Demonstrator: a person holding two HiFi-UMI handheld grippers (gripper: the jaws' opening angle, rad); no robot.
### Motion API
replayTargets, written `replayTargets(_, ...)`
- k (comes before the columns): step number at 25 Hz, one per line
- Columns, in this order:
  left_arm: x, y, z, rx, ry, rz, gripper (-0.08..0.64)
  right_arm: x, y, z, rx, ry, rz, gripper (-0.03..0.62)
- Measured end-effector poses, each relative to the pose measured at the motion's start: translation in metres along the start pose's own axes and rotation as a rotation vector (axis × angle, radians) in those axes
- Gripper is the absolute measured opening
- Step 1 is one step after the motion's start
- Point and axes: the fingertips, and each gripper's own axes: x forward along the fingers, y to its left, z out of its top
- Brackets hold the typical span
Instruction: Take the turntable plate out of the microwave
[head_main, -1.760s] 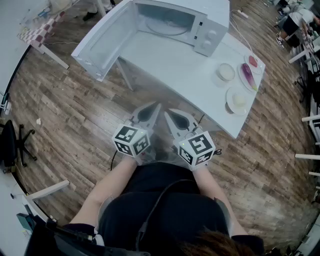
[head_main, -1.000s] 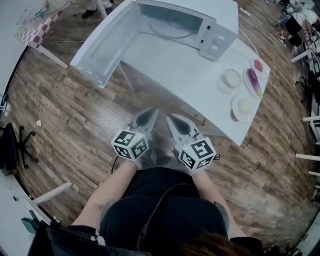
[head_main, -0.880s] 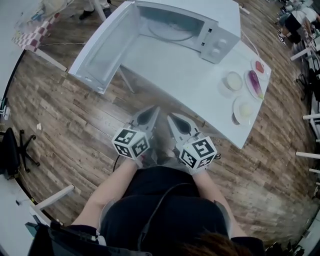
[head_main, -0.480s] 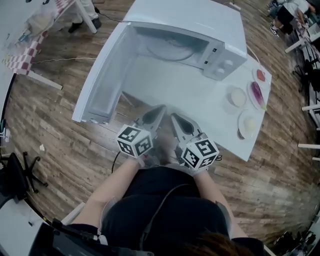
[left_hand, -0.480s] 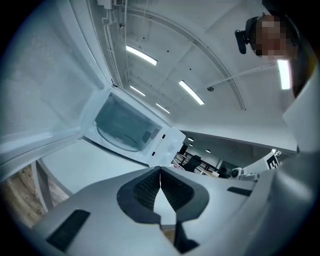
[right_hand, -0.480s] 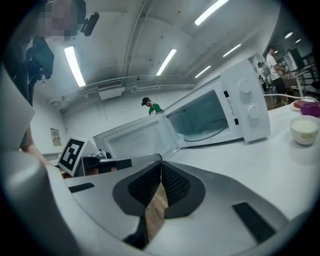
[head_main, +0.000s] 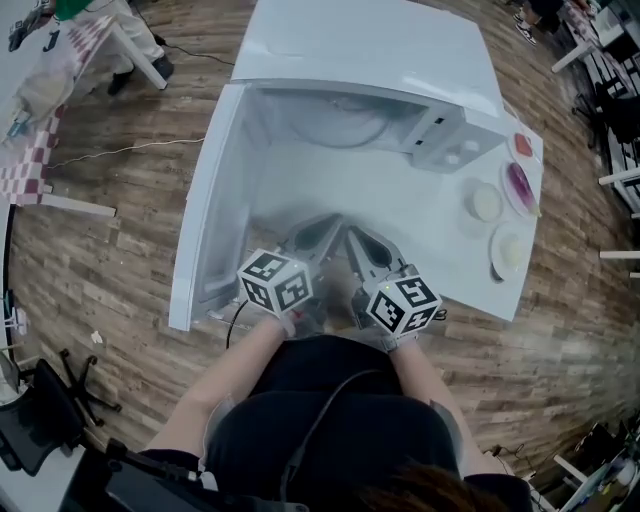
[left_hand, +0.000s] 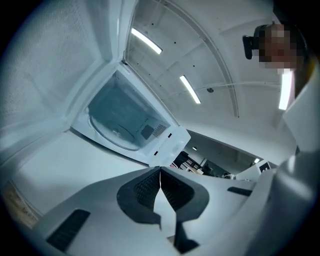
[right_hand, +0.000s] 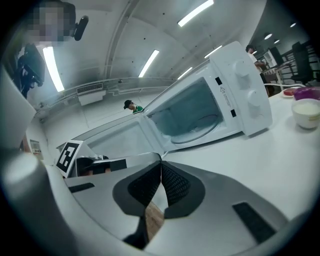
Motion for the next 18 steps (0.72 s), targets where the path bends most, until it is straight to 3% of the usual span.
replayTargets(9, 0.012, 0.023, 0.011, -0.208, -0.070, -0.022, 0.012, 0.011, -0.028, 0.004, 0.089, -0.022, -0.101, 0.020)
replayTargets(14, 0.017, 0.035, 0.014, -0.278, -0.109, 0.010, 0.012, 0.021, -0.053, 0.007, 0.219, -0.031, -0.125, 0.020)
replayTargets(18, 0.021, 0.047, 0.018, -0.338, -0.128, 0.055, 0.012, 0.045, -0.070, 0.018, 0.365, -0.049, -0.091, 0.020)
